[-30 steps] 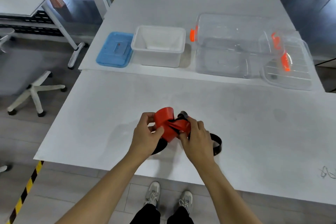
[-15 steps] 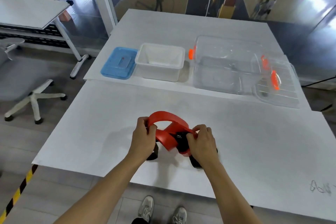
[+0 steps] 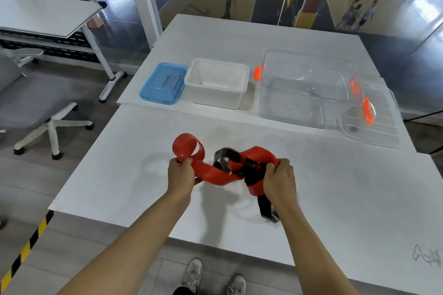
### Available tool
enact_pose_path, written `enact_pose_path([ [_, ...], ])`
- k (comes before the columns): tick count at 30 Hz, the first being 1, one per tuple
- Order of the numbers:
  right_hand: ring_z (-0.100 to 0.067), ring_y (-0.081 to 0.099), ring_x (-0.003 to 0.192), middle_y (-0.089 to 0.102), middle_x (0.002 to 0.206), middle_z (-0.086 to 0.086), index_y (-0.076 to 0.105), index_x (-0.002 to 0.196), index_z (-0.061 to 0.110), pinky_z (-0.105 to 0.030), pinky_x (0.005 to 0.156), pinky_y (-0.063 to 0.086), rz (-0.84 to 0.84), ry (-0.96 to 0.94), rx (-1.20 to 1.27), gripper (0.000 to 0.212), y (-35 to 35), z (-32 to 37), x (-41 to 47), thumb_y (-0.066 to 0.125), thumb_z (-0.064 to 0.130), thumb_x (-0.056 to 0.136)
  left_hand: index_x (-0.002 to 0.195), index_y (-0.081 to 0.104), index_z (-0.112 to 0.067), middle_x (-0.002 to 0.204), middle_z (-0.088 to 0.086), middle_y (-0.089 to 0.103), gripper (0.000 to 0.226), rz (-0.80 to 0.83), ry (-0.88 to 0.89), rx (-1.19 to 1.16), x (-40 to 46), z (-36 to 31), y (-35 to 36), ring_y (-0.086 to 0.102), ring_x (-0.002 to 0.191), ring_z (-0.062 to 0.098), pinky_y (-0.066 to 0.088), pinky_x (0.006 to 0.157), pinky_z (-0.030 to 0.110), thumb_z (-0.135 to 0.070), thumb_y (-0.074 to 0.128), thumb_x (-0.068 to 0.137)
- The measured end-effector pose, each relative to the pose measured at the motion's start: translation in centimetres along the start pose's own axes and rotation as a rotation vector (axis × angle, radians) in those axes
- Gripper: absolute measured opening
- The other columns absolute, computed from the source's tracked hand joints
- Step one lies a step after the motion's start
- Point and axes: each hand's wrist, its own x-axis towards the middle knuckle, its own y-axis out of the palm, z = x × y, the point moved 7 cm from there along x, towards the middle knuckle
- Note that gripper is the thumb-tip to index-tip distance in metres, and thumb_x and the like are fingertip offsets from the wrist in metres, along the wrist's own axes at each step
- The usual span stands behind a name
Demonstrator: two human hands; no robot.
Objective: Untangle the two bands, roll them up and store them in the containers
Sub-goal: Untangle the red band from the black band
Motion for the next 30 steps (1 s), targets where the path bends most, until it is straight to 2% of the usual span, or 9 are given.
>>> enact_pose_path([
  [3,-0.030,0.056,0.096,0.057,0.109,-0.012,0.046,0.109,0.009,-0.038,0.078,0.041,-0.051,0.097,0.118,0.016,-1.2,-1.0,0.4,0.036,0.021,0.106,0.125,0.049,-0.003,0.125,0.021,0.062,0.024,-0.030,0.002,0.013,0.9,1.0,-2.2,0.068,0.107,0.035,0.062,0.074,0.042,-0.009,0.041,0.103],
  [8,-0.028,0.056,0.096,0.058,0.108,-0.009,0.049,0.110,0.010,-0.036,0.079,0.040,-0.022,-0.011,0.108,0.017,-1.2,0.4,0.6,0.036,0.021,0.107,0.126,0.050,-0.002,0.126,0.024,0.061,0.024,0.056,-0.026,-0.015,1.6,2.3,-2.8,0.070,0.106,0.042,0.064,0.059,0.029,-0.005,0.045,0.103],
  [11,-0.027,0.056,0.093,0.059,0.104,-0.009,0.050,0.107,0.010,-0.035,0.077,0.040,-0.019,-0.057,0.125,0.017,-1.0,0.8,0.4,0.037,0.021,0.108,0.128,0.050,-0.001,0.122,0.021,0.065,0.027,0.048,-0.156,-0.017,2.5,3.2,-3.3,0.073,0.090,0.041,0.063,0.071,0.033,-0.014,0.050,0.104],
  [13,-0.024,0.056,0.088,0.059,0.098,-0.005,0.051,0.107,0.012,-0.034,0.073,0.039,-0.020,-0.152,0.114,0.016,-1.1,1.5,-0.1,0.038,0.022,0.108,0.126,0.051,0.002,0.122,0.019,0.058,0.031,0.054,-0.273,0.068,3.0,4.4,-4.1,0.069,0.085,0.035,0.061,0.078,0.034,-0.015,0.059,0.101],
  [16,-0.017,0.058,0.081,0.060,0.088,0.002,0.052,0.106,0.013,-0.028,0.065,0.043,-0.017,-0.236,0.154,0.017,-1.4,2.7,-0.9,0.038,0.022,0.110,0.128,0.051,0.001,0.116,0.017,0.052,0.041,0.058,-0.315,0.317,3.4,5.3,-5.1,0.061,0.090,0.030,0.058,0.064,0.027,-0.009,0.068,0.092],
  [20,-0.013,0.062,0.081,0.064,0.088,0.001,0.052,0.106,0.014,-0.025,0.067,0.046,0.056,-0.290,0.118,0.020,-1.3,3.8,-1.1,0.037,0.026,0.111,0.149,0.042,-0.014,0.145,0.014,0.052,0.063,0.085,0.063,0.554,3.6,3.1,-3.5,0.058,0.122,0.033,0.051,0.090,0.036,-0.008,0.066,0.091],
  [23,-0.019,0.064,0.081,0.067,0.087,-0.001,0.052,0.099,0.015,-0.033,0.071,0.048,0.121,-0.295,0.090,0.020,0.0,3.7,-1.0,0.038,0.025,0.110,0.154,0.036,-0.029,0.153,-0.003,0.040,0.079,0.549,0.370,0.738,0.3,2.7,3.0,0.048,0.136,0.019,0.041,0.101,0.023,-0.005,0.070,0.087],
  [26,-0.020,0.064,0.076,0.068,0.086,-0.002,0.052,0.099,0.015,-0.032,0.066,0.048,0.172,-0.273,0.079,0.020,0.9,3.2,-1.4,0.038,0.024,0.110,0.157,0.031,-0.027,0.148,-0.004,0.046,0.097,0.869,0.319,0.896,-2.5,5.5,7.6,0.047,0.138,0.019,0.041,0.105,0.023,-0.018,0.081,0.076],
  [30,-0.015,0.062,0.068,0.067,0.081,0.000,0.054,0.097,0.017,-0.027,0.065,0.048,0.144,-0.252,0.135,0.020,-0.4,2.9,-1.4,0.040,0.023,0.110,0.154,0.033,-0.014,0.143,0.009,0.054,0.093,0.729,0.351,1.008,-2.1,7.0,8.3,0.055,0.132,0.029,0.047,0.107,0.034,-0.021,0.082,0.075],
])
